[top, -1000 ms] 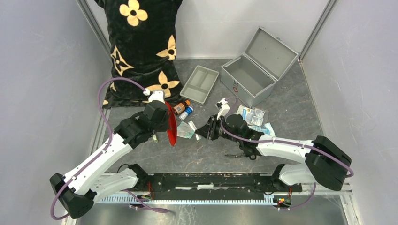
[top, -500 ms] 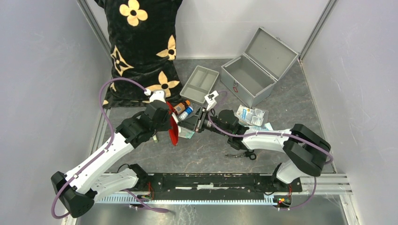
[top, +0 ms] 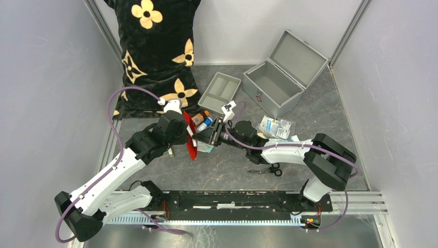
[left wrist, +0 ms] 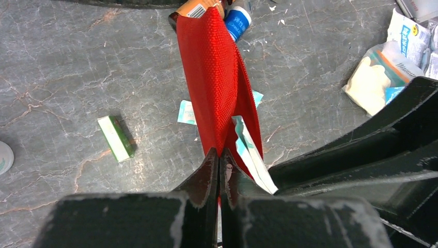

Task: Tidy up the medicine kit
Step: Place the medical item at the medicine pouch.

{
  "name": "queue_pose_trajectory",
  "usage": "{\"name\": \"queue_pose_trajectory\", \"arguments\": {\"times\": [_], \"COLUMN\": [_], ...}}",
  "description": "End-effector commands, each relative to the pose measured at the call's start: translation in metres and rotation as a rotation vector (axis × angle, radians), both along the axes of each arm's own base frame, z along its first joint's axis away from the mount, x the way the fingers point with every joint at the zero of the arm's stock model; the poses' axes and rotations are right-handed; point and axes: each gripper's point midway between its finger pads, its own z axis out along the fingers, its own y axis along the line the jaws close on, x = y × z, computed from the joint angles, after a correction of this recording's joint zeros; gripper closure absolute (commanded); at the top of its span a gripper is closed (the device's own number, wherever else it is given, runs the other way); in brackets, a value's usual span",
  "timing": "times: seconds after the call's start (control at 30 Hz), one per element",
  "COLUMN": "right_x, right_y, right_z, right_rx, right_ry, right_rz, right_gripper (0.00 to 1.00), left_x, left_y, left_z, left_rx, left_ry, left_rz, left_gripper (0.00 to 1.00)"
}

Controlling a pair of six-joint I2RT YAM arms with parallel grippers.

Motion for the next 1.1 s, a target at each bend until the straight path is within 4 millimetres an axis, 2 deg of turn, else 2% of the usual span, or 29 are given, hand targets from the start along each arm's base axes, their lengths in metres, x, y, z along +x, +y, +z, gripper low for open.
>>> {"name": "queue_pose_trajectory", "arguments": {"times": [0.0,0.17,0.27,0.57,0.8,1.07], "right_x": [0.006,0.005,0.006,0.014,0.027,0.028], "right_y": [0.010,0.016,0.019,0.012,-0.002,-0.001], "right_z": [0.012,0.007,0.005,-0.004,-0.001,0.017], "right_rx": [0.026,0.019,0.006,-0.095,-0.234,-0.294], "right_ry": [-0.015,-0.006,-0.013,-0.059,-0.153,-0.239], "right_rz": [-0.012,0.003,0.007,-0.039,-0.118,-0.134], "right_gripper": [0.68,0.65,0.59,0.48,0.44,0.44], "left_x": [0.003,0.002,0.002,0.002,0.002,0.002], "left_y": [-0.009,-0.009,-0.009,-0.007,-0.005,-0.006], "left_z": [0.010,0.009,0.007,0.007,0.004,-0.001], "left_rx": [-0.085,-0.087,-0.085,-0.080,-0.067,-0.062], "left_ry": [-0.028,-0.027,-0.023,-0.028,-0.023,-0.011], "left_rz": [0.020,0.019,0.018,0.022,0.025,0.025], "left_gripper": [0.98,0.98,0.98,0.98,0.98,0.98]}}
